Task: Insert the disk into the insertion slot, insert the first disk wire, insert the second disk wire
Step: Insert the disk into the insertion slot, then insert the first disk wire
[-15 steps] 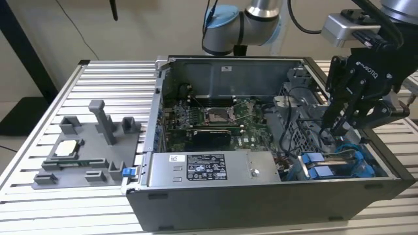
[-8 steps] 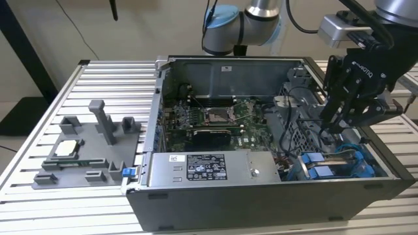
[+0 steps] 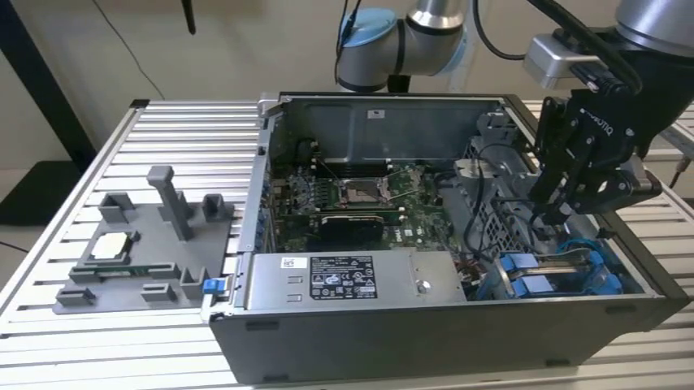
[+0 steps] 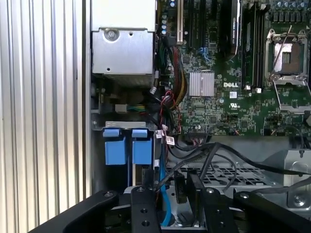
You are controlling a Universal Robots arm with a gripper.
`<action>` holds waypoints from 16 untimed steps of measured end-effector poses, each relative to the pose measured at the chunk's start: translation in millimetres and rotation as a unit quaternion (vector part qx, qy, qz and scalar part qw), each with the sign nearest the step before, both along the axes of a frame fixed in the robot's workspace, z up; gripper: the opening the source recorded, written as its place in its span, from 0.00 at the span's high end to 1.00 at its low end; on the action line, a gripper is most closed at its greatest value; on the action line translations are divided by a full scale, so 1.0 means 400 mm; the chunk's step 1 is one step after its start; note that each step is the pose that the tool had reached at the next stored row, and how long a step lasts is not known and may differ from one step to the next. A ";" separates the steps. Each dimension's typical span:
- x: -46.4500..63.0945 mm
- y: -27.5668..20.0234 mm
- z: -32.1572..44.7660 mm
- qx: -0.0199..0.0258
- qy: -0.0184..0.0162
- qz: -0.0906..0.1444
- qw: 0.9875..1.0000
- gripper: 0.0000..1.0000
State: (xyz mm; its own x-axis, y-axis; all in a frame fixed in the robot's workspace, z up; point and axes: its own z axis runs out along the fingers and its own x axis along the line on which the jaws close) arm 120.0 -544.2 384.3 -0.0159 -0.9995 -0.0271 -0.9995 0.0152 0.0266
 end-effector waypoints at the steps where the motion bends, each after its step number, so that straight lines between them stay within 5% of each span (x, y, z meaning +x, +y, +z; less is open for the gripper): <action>1: 0.000 0.000 0.000 0.000 0.000 0.000 1.000 0.00; 3: 0.000 0.000 0.000 0.000 0.000 0.000 1.000 0.00; 4: 0.000 0.000 0.000 0.000 0.000 0.000 1.000 1.00; 7: 0.000 0.000 -0.001 0.001 0.000 0.000 1.000 1.00; 10: 0.000 0.000 -0.001 0.007 0.000 0.000 1.000 1.00; 16: 0.000 0.000 -0.003 0.008 0.000 0.000 1.000 1.00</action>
